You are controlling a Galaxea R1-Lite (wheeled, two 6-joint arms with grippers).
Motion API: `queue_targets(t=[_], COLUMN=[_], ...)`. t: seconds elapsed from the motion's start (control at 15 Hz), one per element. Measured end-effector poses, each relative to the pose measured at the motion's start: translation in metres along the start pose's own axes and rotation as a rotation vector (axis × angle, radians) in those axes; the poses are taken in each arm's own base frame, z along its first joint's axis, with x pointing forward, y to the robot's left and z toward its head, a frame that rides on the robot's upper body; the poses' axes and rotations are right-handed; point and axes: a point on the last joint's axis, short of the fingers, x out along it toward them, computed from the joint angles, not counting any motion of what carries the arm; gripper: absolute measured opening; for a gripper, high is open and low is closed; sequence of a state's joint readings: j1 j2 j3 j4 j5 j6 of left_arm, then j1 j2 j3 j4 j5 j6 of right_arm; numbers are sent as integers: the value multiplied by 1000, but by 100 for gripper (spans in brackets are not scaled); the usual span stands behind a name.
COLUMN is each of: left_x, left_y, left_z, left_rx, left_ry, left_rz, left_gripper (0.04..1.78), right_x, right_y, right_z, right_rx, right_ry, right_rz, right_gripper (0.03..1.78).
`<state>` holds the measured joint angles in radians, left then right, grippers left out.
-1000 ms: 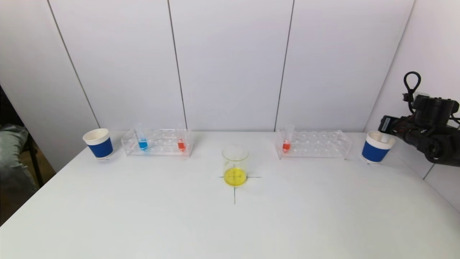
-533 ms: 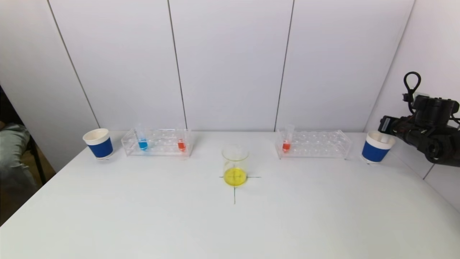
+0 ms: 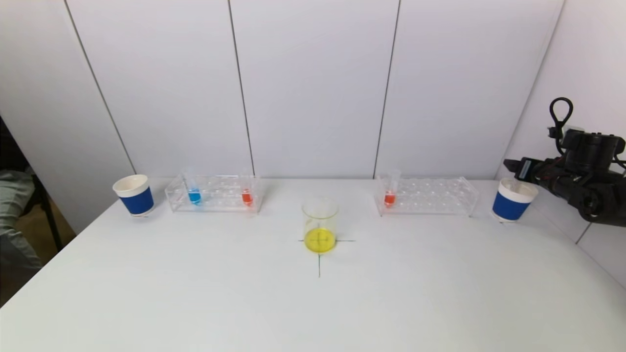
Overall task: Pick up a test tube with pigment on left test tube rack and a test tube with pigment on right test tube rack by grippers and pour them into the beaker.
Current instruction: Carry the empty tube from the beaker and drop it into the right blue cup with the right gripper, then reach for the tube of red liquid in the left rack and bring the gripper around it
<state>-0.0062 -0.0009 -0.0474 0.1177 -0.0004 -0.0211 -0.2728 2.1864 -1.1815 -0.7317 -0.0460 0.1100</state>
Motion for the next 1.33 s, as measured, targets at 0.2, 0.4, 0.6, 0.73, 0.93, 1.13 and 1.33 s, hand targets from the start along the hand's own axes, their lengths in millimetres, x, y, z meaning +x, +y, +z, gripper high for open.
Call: queue_targets(t=[0.2,0.4,0.6,0.73,0.93,1.13,1.33], left_x=[0,0,0,0,0,0,0], left_y=[0,0,0,0,0,0,0], left_z=[0,0,0,0,0,0,0], left_rx=[0,0,0,0,0,0,0], left_ry=[0,0,0,0,0,0,0], left_rz=[1,0,0,0,1,1,0], left_gripper=[176,176,176,176,176,176,176], right_x=[-1,-9,-34,-60,-111,-165,-213], right_y=[0,6,26,43,67,76,66], right_z=[2,6,12,14,16,14,12], right_rx=[0,-2,-11,-18,-31,-40,-33], right_ry=[-6,-24,-73,-102,-136,-150,-185], right_rz=[1,21,96,150,245,292,280], right_gripper=[177,177,177,177,177,177,177])
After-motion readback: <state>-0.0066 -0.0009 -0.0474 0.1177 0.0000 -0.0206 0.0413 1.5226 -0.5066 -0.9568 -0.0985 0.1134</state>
